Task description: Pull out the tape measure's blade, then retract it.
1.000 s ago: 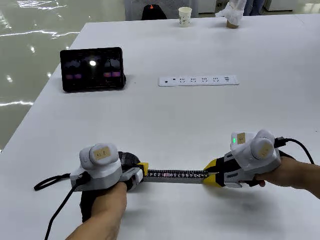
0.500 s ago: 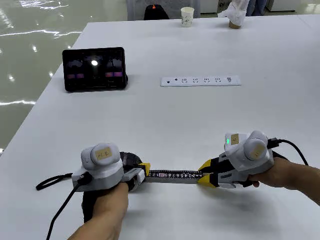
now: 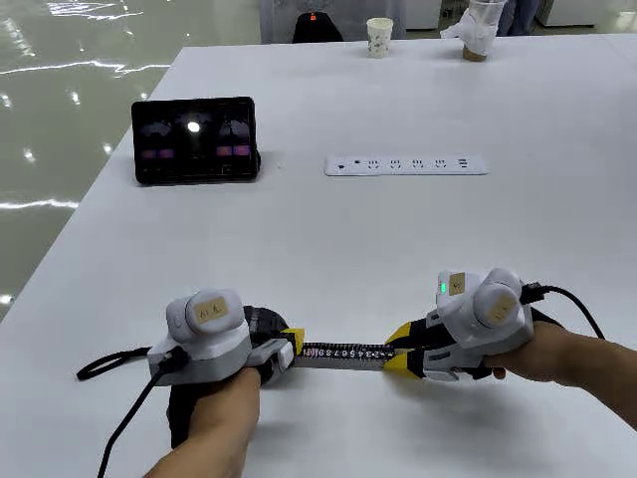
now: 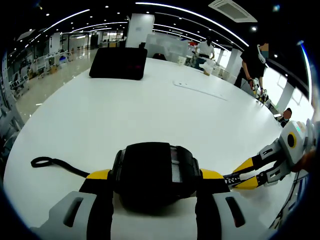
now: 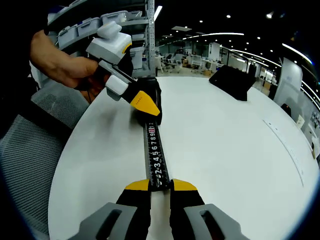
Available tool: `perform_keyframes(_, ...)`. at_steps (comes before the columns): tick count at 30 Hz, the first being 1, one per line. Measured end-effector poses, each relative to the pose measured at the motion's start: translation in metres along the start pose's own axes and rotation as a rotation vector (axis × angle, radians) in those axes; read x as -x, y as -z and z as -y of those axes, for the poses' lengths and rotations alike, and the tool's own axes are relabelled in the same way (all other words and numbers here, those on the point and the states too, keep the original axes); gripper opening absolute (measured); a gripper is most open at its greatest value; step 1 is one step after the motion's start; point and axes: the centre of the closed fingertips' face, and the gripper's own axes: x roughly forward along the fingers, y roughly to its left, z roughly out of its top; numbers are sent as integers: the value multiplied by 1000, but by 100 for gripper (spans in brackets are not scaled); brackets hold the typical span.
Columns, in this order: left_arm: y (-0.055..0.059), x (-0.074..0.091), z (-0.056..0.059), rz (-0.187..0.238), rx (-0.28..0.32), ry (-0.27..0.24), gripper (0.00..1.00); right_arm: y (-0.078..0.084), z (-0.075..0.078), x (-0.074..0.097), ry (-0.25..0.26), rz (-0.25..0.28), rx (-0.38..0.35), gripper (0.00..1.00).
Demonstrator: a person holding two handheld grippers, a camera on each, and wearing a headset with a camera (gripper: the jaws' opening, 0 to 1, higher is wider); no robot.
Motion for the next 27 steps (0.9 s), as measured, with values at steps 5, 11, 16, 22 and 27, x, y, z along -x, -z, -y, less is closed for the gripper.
perform_keyframes(5,0,0,0,0,1,1,62,-4,0,-4,0,3,1,11)
perform_keyframes(11,-1,0,0,-1,3,2,62,-10,0,-10,-1,11,3,11)
perform_keyframes(16,-1,-1,-1,-3,3,4,62,-15,-1,-17,-5,15,9,11)
perform_keyframes(22,-1,-1,-1,-3,6,5,62,-21,-2,-24,-6,23,12,11)
perform_keyframes(27,-1,-2,-1,-2,8,5,62,-25,-3,-28,-6,24,18,11)
